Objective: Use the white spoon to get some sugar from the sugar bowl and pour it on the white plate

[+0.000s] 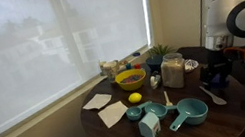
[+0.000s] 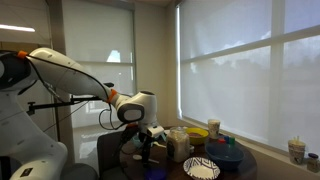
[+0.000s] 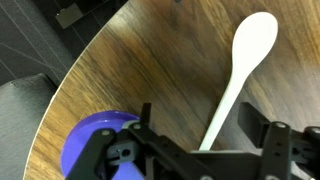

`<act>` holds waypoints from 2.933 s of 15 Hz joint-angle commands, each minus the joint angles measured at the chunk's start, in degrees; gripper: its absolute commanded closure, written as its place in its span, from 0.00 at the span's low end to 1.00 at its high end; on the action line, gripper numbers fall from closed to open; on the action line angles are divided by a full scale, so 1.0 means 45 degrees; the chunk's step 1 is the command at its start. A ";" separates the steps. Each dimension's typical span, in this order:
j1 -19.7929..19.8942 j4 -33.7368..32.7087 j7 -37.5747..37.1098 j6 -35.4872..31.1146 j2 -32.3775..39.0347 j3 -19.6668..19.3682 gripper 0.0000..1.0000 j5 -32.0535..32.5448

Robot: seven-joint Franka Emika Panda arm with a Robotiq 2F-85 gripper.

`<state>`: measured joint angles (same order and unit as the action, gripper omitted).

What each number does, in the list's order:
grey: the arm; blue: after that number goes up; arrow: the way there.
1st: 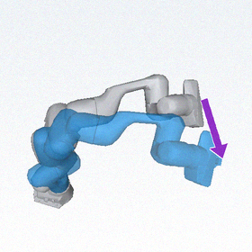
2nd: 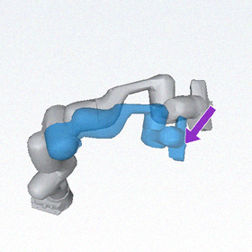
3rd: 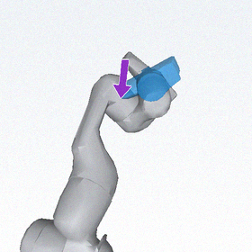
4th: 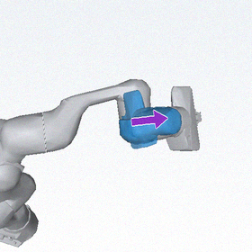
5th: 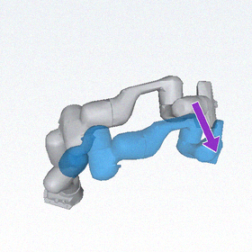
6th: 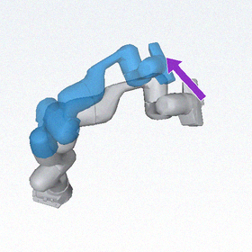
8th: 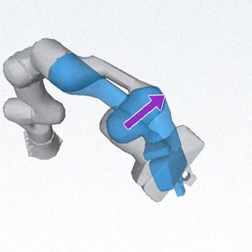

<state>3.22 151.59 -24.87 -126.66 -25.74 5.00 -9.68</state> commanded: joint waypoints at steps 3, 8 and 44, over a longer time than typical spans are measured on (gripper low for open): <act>-0.0322 -0.0572 -0.0358 -0.0576 0.0887 0.0063 0.43 -0.0563; -0.0564 -0.0888 -0.0113 -0.0561 0.1348 -0.0005 0.79 -0.0957; -0.0149 -0.1966 -0.1268 -0.0243 0.0224 0.0619 0.97 0.1509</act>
<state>1.02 143.10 -29.21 -127.41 -23.57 6.55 -6.28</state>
